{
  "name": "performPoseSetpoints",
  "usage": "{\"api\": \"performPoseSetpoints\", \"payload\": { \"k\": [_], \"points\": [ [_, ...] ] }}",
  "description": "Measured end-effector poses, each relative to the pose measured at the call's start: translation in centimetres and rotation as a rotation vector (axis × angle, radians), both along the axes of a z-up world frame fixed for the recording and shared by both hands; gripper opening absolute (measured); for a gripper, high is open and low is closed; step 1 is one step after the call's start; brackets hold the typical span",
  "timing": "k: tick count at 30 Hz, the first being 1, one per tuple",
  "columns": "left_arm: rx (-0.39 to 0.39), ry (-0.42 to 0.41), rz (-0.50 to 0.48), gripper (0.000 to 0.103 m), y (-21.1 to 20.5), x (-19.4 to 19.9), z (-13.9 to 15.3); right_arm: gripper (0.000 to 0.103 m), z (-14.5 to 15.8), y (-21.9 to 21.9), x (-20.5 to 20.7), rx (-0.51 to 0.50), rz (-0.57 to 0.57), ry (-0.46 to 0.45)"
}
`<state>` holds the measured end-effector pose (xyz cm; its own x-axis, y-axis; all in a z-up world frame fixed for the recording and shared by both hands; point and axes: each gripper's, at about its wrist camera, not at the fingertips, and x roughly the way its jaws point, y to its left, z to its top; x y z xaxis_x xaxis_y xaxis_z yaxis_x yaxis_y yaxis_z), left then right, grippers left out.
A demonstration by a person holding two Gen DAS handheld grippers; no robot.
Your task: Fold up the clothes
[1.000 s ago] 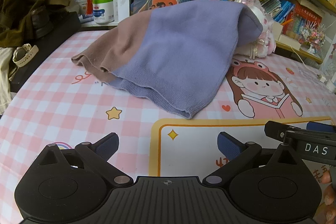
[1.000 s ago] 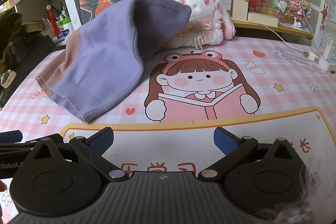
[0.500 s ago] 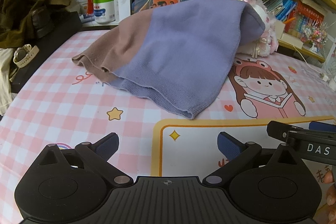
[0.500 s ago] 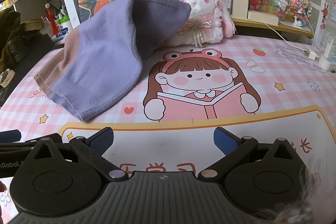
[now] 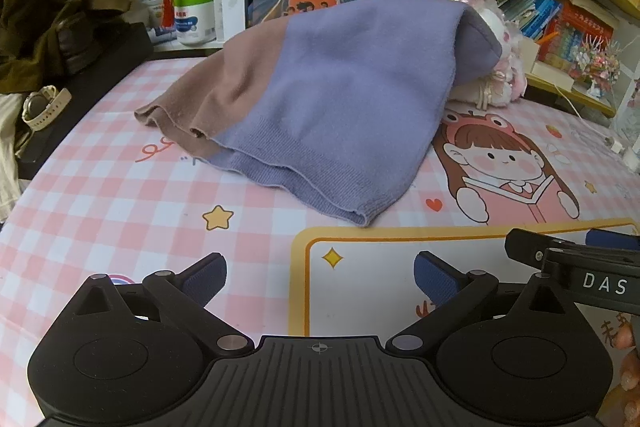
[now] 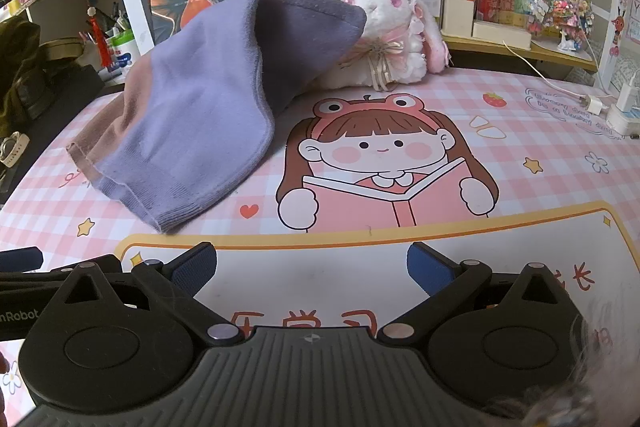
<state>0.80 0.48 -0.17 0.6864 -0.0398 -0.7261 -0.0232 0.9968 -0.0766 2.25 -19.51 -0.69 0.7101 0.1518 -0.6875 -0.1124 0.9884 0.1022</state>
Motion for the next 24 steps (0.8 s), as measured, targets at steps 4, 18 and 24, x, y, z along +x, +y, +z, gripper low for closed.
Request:
{"api": "performPoseSetpoints", "payload": {
  "k": [4,18,24],
  "points": [
    [-0.001,0.007,0.0,0.102,0.1,0.0,-0.1,0.103,0.0,0.2,-0.1,-0.003,-0.002,0.0],
    [-0.015,-0.003,-0.048,0.101,1.3,-0.2,0.0,0.103,0.1,1.2,-0.7,-0.011,-0.035,0.002],
    [-0.015,-0.011,-0.076,0.101,2.6,-0.2,-0.2,0.103,0.2,2.4,-1.2,-0.016,-0.063,0.003]
  ]
}}
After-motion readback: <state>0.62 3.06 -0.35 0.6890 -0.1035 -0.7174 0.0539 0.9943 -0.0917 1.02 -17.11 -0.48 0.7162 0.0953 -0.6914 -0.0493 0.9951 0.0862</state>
